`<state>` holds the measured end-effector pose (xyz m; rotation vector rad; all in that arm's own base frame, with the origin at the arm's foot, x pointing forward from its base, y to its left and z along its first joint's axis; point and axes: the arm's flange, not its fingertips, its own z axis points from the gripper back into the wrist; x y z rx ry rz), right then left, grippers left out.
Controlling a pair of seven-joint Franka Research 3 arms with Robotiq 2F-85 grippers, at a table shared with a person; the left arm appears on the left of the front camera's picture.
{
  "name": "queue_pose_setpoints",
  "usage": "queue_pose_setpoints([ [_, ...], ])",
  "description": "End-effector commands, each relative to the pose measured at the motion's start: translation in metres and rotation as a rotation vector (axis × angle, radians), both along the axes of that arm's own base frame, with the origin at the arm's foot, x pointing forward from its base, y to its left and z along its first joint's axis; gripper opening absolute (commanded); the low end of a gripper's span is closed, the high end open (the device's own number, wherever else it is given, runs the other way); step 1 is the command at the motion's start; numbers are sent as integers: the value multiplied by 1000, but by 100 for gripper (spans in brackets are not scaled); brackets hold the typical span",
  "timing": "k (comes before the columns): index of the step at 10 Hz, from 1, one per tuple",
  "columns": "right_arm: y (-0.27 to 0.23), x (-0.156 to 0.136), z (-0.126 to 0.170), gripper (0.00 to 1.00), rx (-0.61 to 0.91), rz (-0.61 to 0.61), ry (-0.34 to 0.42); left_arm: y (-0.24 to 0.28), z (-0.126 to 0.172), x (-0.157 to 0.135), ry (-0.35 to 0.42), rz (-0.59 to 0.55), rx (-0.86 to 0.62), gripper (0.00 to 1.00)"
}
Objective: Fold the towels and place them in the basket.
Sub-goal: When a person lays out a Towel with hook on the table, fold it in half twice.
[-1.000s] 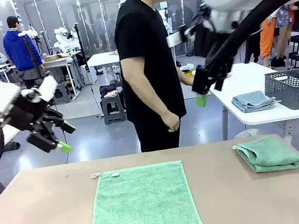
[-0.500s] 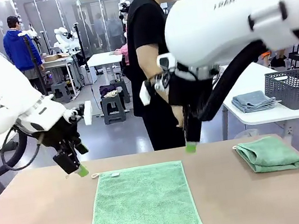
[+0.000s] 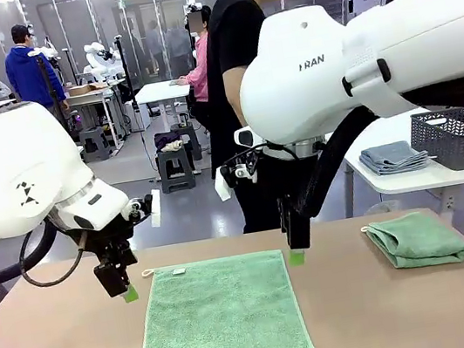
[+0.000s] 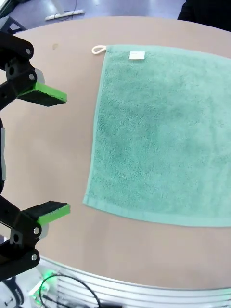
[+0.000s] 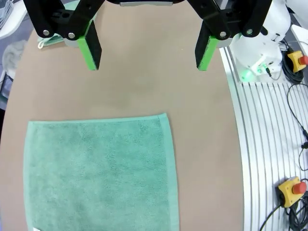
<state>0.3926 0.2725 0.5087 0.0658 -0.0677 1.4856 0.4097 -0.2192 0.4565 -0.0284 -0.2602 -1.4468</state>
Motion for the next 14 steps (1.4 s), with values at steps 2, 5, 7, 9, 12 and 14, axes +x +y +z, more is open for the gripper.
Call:
queue_pose_setpoints([
  [2, 1, -3, -4, 98, -5, 7, 8, 2, 3, 0, -5, 5, -7, 100],
  [5, 1, -3, -4, 98, -5, 7, 8, 2, 3, 0, -5, 5, -7, 100],
  [7, 6, -13, -10, 98, -24, 63, -14, 3, 1, 2, 5, 3, -13, 100],
  [9, 3, -34, -41, 98, -5, 108, -40, 1, -22, -8, 0, -18, 5, 100],
  [12, -3, -54, -81, 98, 1, 90, -49, 6, -60, -28, 7, -13, 47, 100],
  [14, -1, -64, -101, 98, 3, 89, -38, 6, -87, -44, 20, -46, 55, 100],
])
